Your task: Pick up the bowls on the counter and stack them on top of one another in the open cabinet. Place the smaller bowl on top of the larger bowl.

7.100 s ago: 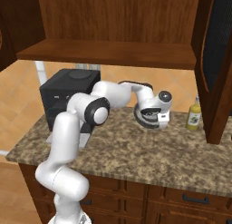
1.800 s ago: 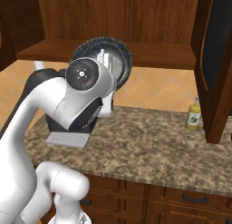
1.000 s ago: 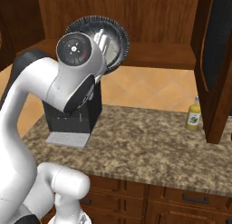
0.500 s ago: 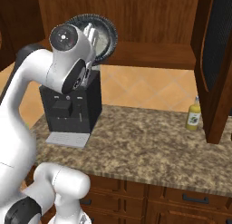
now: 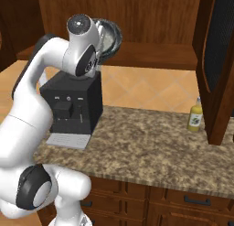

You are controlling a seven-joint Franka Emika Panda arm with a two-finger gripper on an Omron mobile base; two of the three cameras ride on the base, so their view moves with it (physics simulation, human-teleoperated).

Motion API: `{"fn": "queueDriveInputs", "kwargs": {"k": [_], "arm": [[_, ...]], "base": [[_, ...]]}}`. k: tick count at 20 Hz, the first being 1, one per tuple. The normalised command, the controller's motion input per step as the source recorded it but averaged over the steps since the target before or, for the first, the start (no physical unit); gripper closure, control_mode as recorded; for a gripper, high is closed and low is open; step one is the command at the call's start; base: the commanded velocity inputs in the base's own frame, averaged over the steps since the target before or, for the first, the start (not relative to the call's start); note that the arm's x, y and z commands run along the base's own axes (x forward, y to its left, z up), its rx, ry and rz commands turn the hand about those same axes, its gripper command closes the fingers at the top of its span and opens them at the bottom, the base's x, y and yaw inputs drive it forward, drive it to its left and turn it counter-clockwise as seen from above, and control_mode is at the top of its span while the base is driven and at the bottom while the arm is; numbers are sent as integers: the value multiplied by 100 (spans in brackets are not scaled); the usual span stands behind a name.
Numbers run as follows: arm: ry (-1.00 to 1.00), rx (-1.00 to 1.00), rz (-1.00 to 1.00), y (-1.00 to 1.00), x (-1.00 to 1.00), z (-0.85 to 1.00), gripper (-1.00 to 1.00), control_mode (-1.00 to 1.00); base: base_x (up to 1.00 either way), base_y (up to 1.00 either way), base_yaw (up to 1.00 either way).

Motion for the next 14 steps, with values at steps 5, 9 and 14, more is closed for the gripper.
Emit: {"fn": "queueDriveInputs", "kwargs": {"k": [5,9,14], "arm": [[8,0,6,0,78,-11,100,-100],[0,0,5,0,76,-27,100,-100],[-2,0,4,0,61,-36,100,-100]], "base": [[0,0,0],[0,0,0],[0,0,0]]}}
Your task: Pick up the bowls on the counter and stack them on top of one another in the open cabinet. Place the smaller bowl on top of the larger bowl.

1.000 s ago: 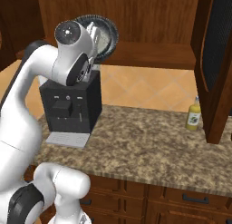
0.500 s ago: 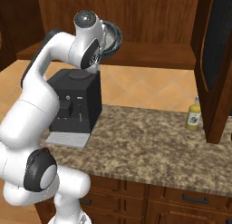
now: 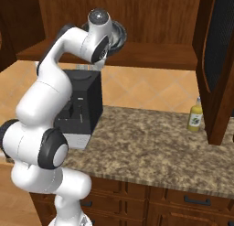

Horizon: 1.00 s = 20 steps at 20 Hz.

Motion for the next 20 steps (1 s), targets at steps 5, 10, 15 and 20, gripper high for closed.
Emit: {"fn": "queueDriveInputs", "kwargs": {"k": [5,10,15,20], "arm": [[0,0,3,0,50,-60,100,-100],[0,0,5,0,54,-67,100,-100],[-7,0,3,10,44,-37,-100,-100],[-12,0,0,10,15,2,-100,-100]], "base": [[0,0,0],[0,0,0],[0,0,0],[0,0,0]]}}
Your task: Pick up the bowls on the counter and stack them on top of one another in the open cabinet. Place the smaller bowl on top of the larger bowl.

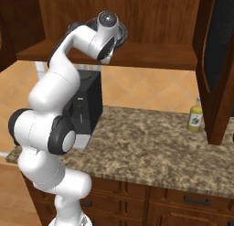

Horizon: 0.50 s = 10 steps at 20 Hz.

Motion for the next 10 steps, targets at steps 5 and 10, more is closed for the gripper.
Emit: {"fn": "queueDriveInputs", "kwargs": {"k": [5,10], "arm": [[-18,1,6,4,-1,23,-100,-100],[-21,2,8,0,-30,27,-100,-100]], "base": [[0,0,0],[0,0,0]]}}
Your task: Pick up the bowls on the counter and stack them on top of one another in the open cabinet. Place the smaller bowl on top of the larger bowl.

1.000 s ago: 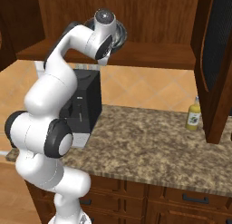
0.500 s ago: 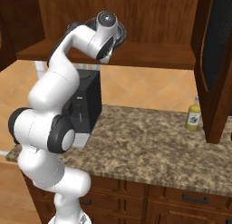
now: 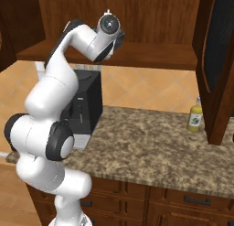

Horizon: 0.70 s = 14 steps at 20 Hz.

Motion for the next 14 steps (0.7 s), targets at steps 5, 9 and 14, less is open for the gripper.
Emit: {"fn": "queueDriveInputs", "kwargs": {"k": [5,9,14], "arm": [[-6,0,5,-10,-98,27,-100,-100],[5,-7,11,0,-100,-84,-100,-100],[20,-21,16,-12,-100,-100,-100,-100]], "base": [[0,0,0],[0,0,0],[0,0,0]]}}
